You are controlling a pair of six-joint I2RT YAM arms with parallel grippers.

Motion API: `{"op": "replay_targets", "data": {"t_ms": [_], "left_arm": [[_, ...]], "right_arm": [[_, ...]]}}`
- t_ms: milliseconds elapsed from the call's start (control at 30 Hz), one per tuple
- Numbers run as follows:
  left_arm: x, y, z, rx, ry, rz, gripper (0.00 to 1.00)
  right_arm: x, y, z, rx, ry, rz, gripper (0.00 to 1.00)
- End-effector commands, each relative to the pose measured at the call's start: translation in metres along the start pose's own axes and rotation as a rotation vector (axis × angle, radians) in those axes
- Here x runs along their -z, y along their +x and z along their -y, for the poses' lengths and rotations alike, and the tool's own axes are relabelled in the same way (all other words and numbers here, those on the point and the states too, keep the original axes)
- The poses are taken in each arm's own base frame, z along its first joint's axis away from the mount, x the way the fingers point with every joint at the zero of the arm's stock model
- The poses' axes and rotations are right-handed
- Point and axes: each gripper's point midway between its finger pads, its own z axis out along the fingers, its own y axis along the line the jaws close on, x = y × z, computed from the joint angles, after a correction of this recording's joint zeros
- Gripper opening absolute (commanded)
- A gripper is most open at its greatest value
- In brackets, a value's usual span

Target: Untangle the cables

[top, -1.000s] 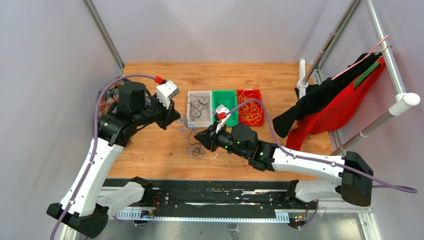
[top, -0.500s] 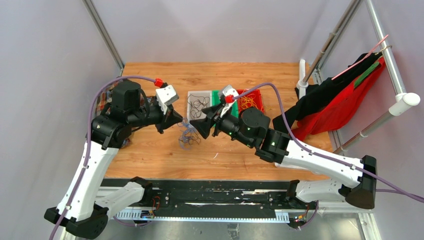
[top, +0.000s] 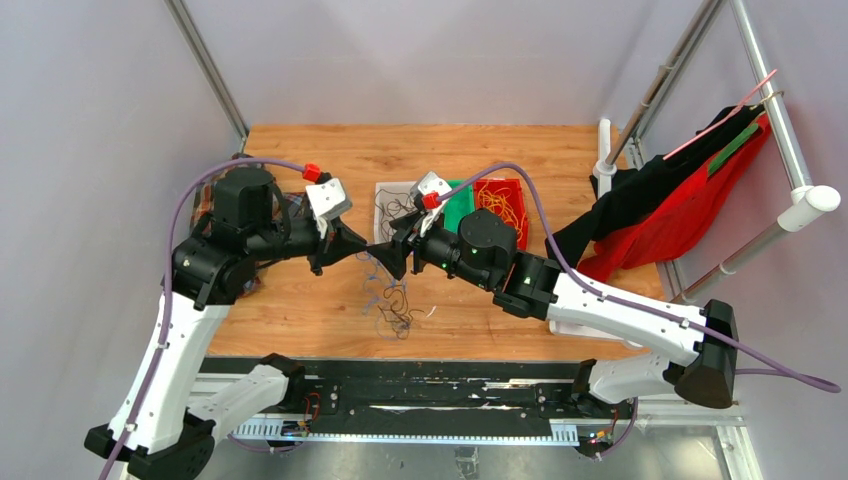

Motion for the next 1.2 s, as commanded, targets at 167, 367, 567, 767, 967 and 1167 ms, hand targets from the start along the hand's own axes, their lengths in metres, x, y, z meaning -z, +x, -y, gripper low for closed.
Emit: {"op": "replay_targets", "data": {"t_ms": [167, 367, 567, 767, 967, 1167], "left_arm": [[0.008, -0.014, 0.018, -0.018, 0.071, 0.045, 0.01], [0.010, -0.018, 0.020, -0.021, 0.074, 0.054, 0.01], [0.011, -0.019, 0.024, -0.011, 0.089, 0.060, 0.00], [0.010, -0.019, 0.029, 0.010, 0.122, 0.063, 0.01], [0.012, -0.025, 0.032, 0.005, 0.134, 0.076, 0.01], [0.015, -0.034, 0.035, -0.006, 0.146, 0.096, 0.00]], "right_arm": [[-0.010, 0.002, 0.009, 0.022, 0.038, 0.020, 0.60], [-0.010, 0.009, 0.013, 0.041, 0.050, 0.014, 0.53], [-0.003, 0.003, 0.026, 0.041, 0.123, 0.049, 0.51], [-0.010, -0.011, 0.024, 0.021, 0.128, 0.117, 0.51], [-0.026, -0.005, 0.009, -0.022, 0.075, 0.140, 0.55], [-0.042, 0.034, -0.004, -0.045, 0.054, 0.092, 0.58]]}}
